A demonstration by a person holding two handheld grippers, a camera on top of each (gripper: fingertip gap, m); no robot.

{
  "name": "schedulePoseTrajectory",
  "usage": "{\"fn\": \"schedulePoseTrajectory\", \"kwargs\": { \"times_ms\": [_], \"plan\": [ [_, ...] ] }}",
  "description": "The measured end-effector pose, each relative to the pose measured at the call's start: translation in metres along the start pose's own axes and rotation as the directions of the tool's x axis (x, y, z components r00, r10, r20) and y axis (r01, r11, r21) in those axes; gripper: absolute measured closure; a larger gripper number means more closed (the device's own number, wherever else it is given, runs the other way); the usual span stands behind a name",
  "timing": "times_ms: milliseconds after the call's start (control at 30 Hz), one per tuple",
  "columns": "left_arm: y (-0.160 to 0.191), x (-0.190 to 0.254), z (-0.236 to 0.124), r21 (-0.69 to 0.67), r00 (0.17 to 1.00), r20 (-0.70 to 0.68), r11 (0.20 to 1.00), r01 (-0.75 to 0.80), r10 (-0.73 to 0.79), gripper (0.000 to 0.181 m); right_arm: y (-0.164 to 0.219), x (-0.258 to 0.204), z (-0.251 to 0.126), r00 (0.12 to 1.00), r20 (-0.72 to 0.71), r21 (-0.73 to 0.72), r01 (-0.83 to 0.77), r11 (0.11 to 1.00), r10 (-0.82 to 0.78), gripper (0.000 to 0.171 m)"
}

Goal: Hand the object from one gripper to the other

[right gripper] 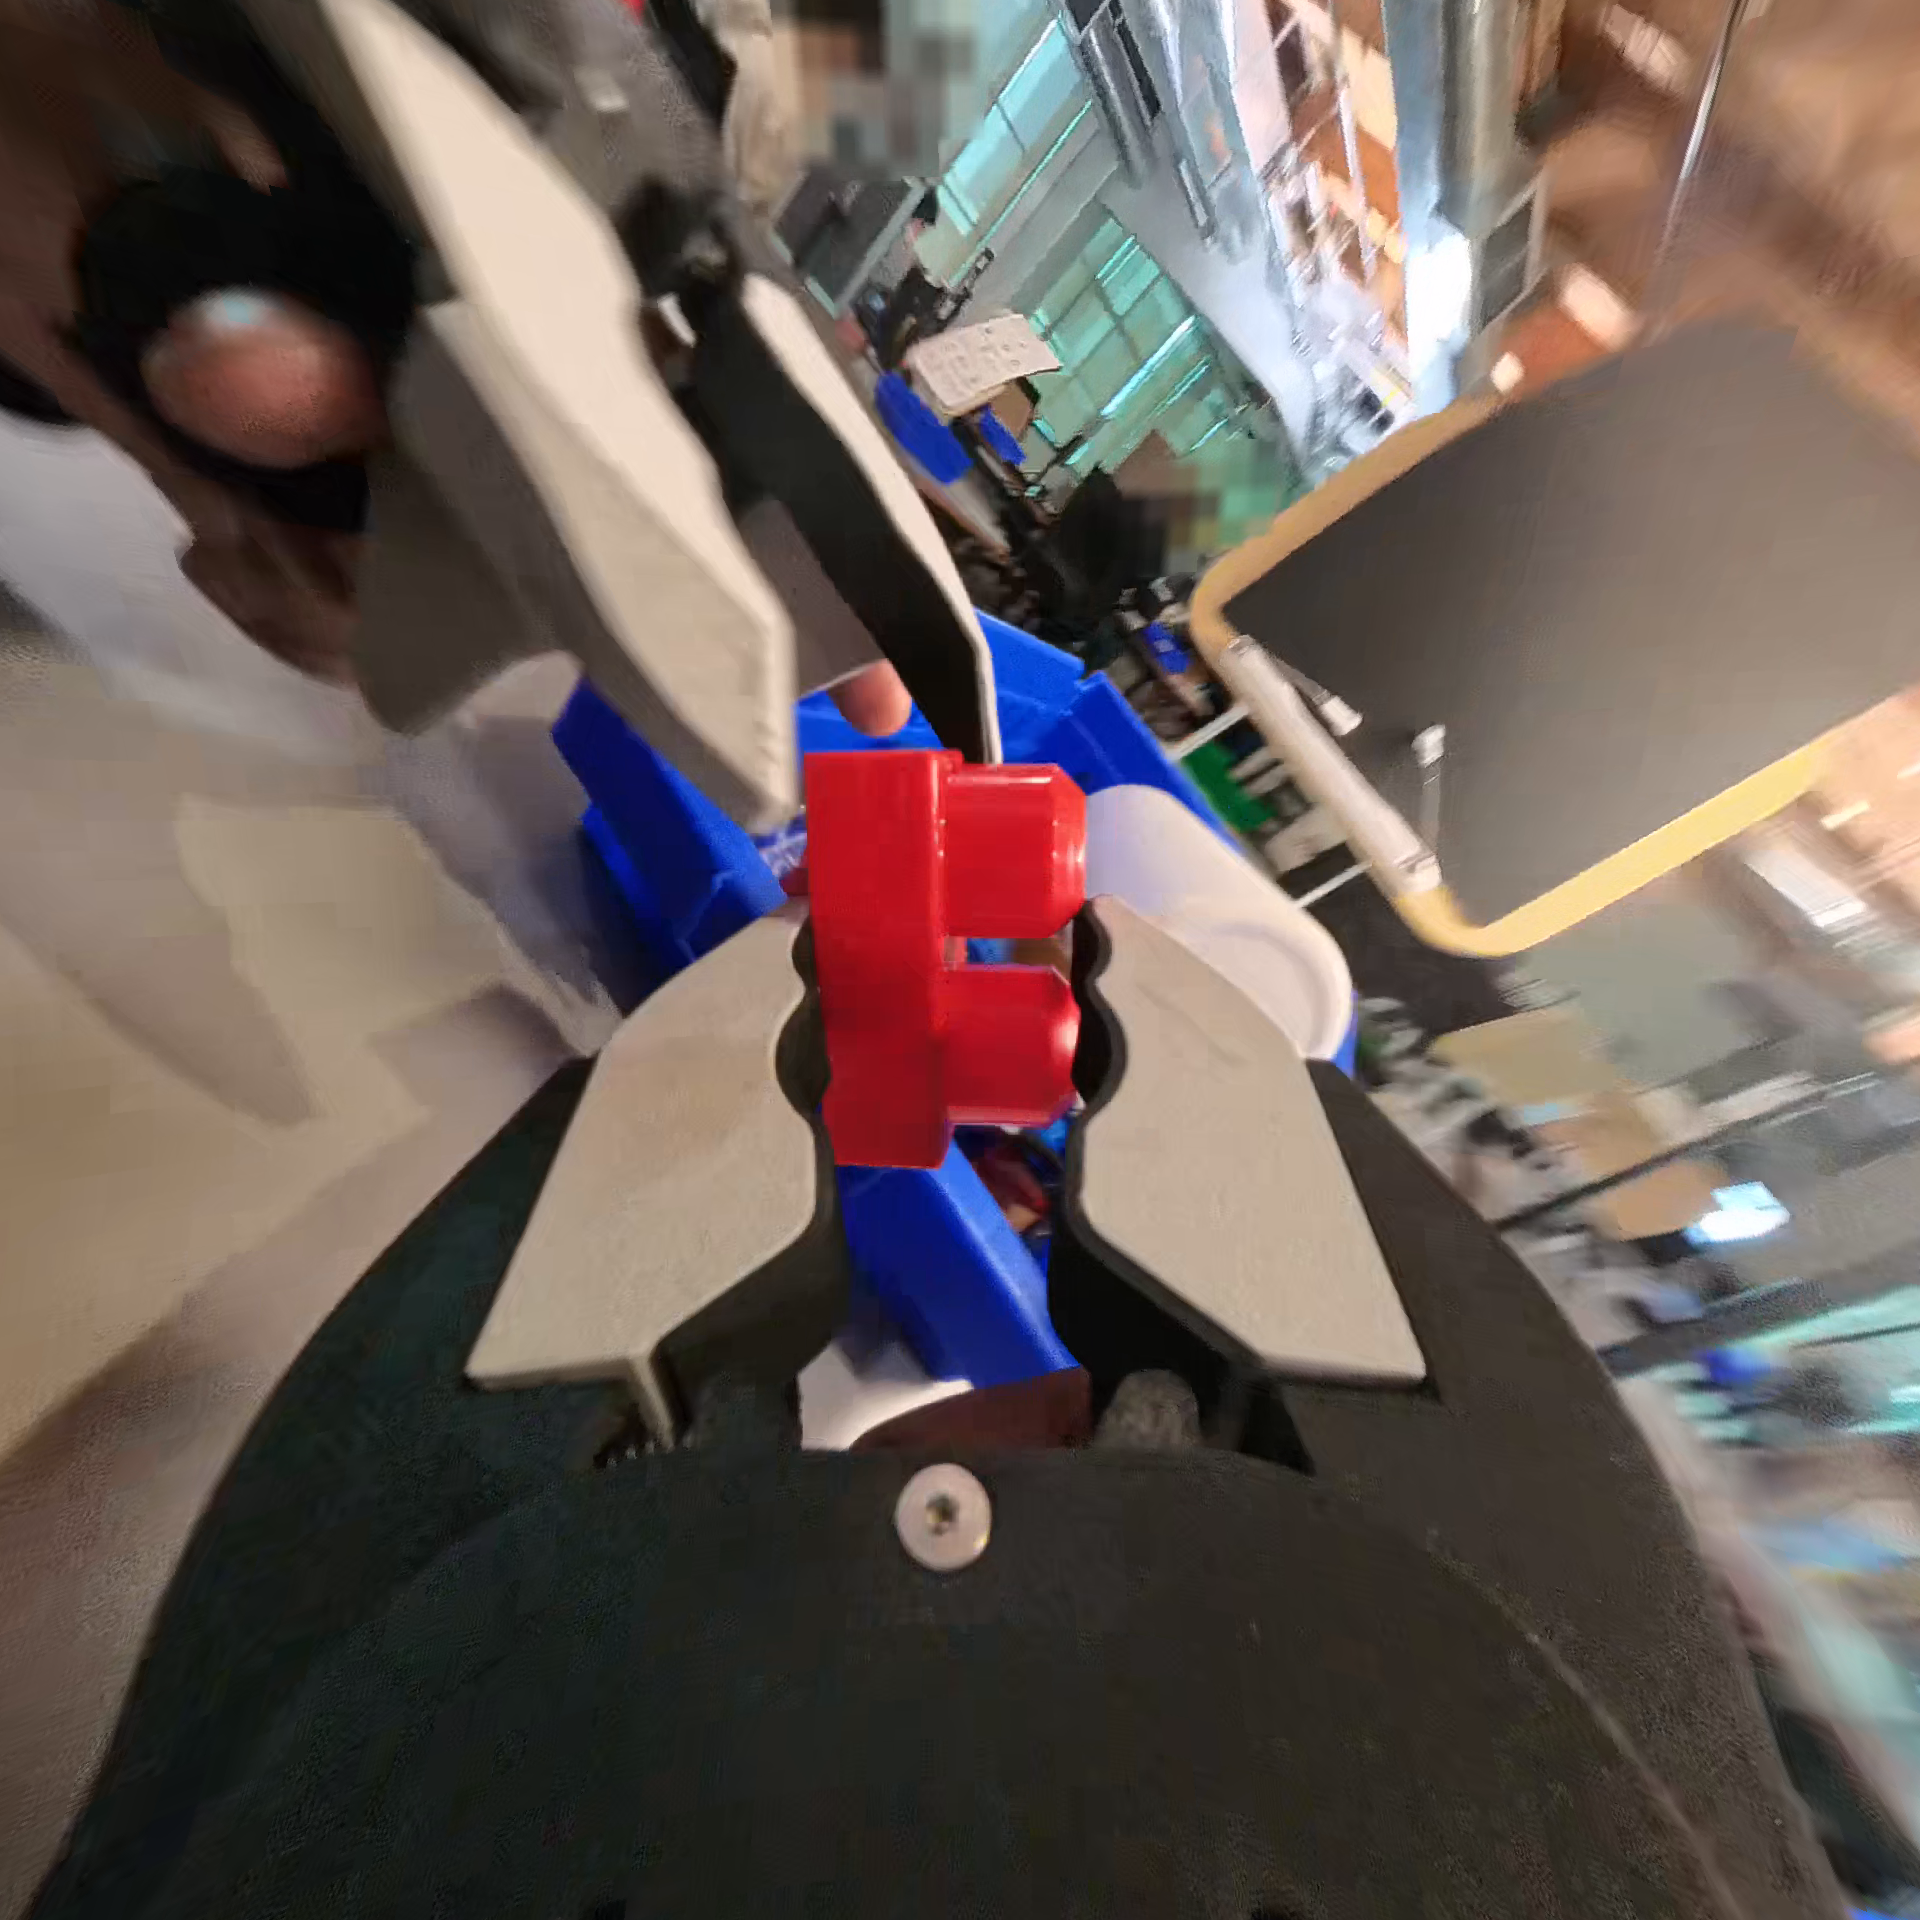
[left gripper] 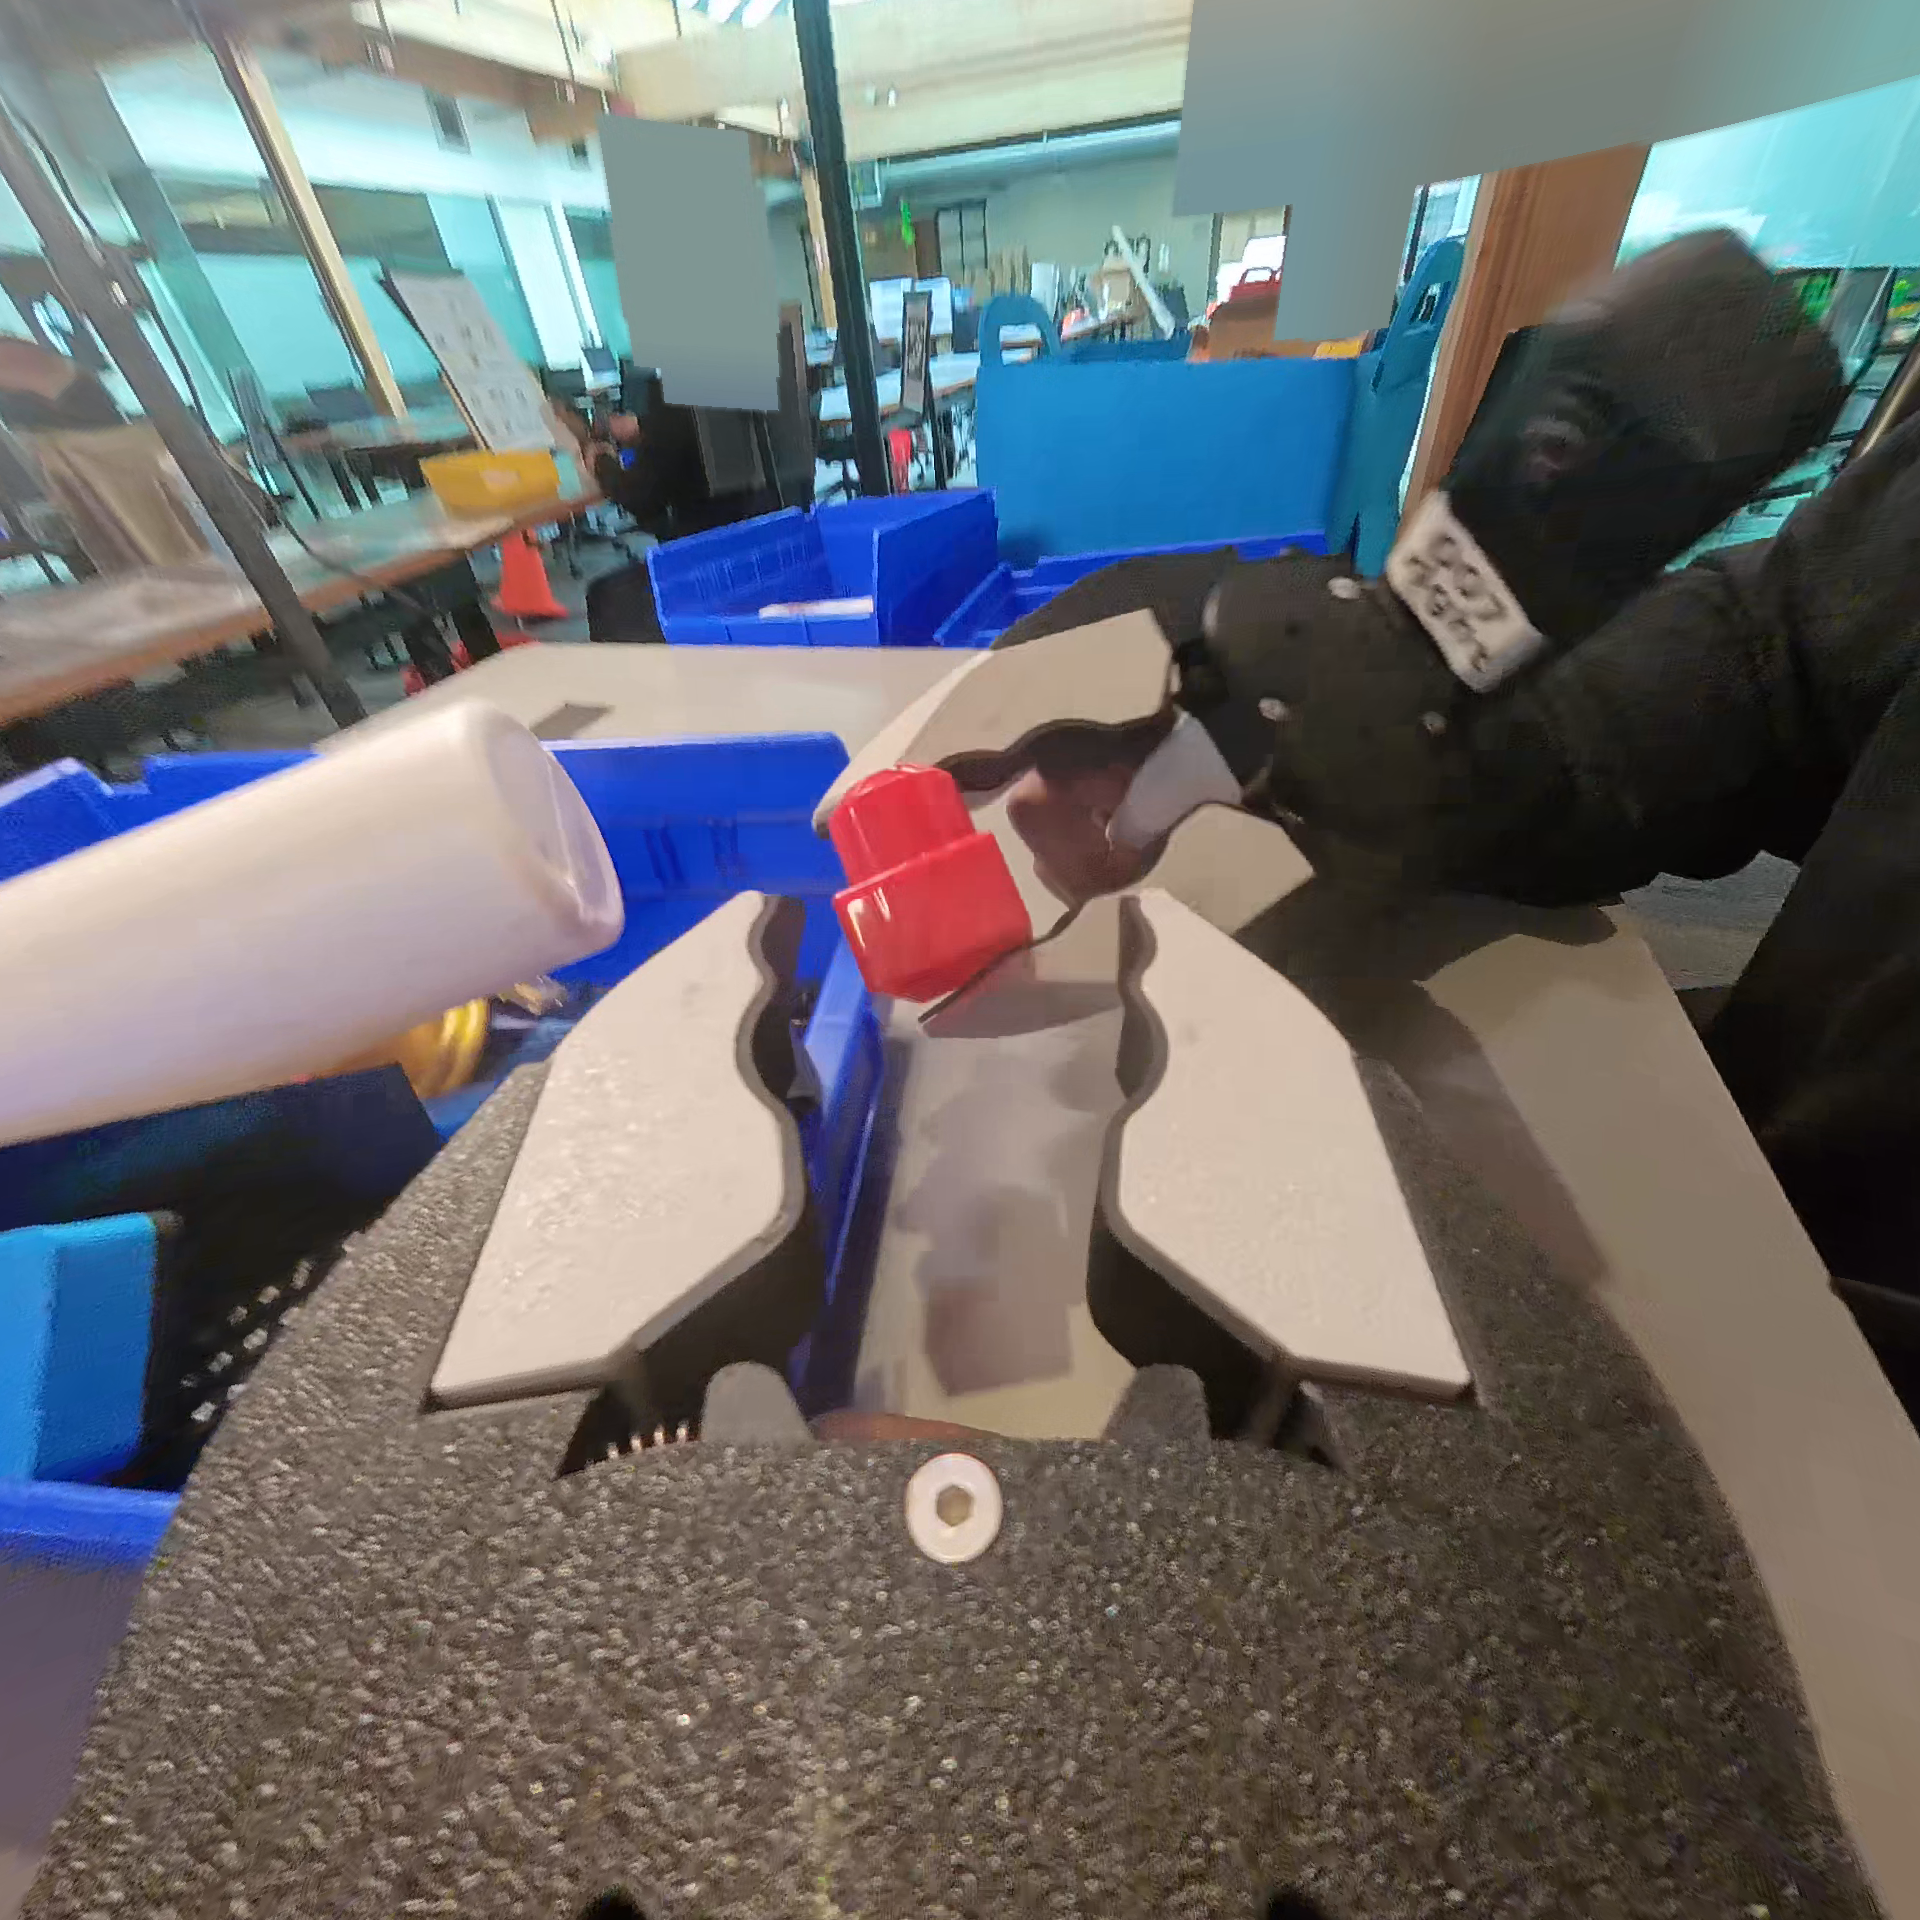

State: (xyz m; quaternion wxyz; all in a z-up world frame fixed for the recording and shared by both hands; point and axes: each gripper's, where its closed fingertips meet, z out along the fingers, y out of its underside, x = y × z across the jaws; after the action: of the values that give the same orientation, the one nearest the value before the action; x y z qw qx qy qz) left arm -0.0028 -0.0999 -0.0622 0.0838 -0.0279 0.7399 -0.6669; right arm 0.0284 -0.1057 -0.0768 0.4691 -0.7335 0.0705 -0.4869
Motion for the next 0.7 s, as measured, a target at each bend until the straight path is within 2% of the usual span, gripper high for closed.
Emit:
{"fn": "schedulePoseTrajectory", "kwargs": {
  "times_ms": [100, 200, 267, 400, 533, 633, 700],
  "plan": [
    [-0.010, -0.004, -0.006, 0.055, 0.999, 0.011, 0.998, -0.039, 0.039, 0.117, 0.001, 0.008, -0.001, 0.931, 0.119, 0.018, -0.350, 0.937, 0.345, 0.127],
    [-0.015, -0.005, -0.008, 0.096, 0.999, 0.015, 0.995, -0.035, 0.034, 0.117, -0.002, 0.011, -0.003, 0.728, 0.274, 0.000, -0.654, 0.757, 0.629, 0.127],
    [-0.014, -0.008, -0.007, 0.089, 0.998, 0.044, 0.994, -0.057, 0.053, 0.117, -0.004, 0.017, -0.004, 0.585, 0.332, -0.005, -0.783, 0.622, 0.740, 0.127],
    [-0.011, -0.010, -0.003, 0.054, 0.974, 0.151, 0.982, -0.180, 0.171, 0.114, -0.009, 0.025, -0.005, 0.377, 0.386, 0.004, -0.913, 0.407, 0.842, 0.127],
    [-0.009, -0.013, 0.001, -0.014, 0.898, 0.298, 0.942, -0.336, 0.325, 0.111, -0.015, 0.023, -0.002, 0.185, 0.411, -0.007, -0.978, 0.207, 0.893, 0.127],
    [-0.003, -0.014, 0.005, -0.075, 0.848, 0.361, 0.918, -0.388, 0.388, 0.110, -0.016, 0.020, 0.001, 0.090, 0.404, 0.000, -0.995, 0.098, 0.910, 0.127],
    [0.002, -0.012, 0.008, -0.091, 0.849, 0.370, 0.924, -0.371, 0.377, 0.109, -0.018, 0.019, 0.002, 0.058, 0.404, 0.021, -0.998, 0.054, 0.913, 0.127]
  ]
}}
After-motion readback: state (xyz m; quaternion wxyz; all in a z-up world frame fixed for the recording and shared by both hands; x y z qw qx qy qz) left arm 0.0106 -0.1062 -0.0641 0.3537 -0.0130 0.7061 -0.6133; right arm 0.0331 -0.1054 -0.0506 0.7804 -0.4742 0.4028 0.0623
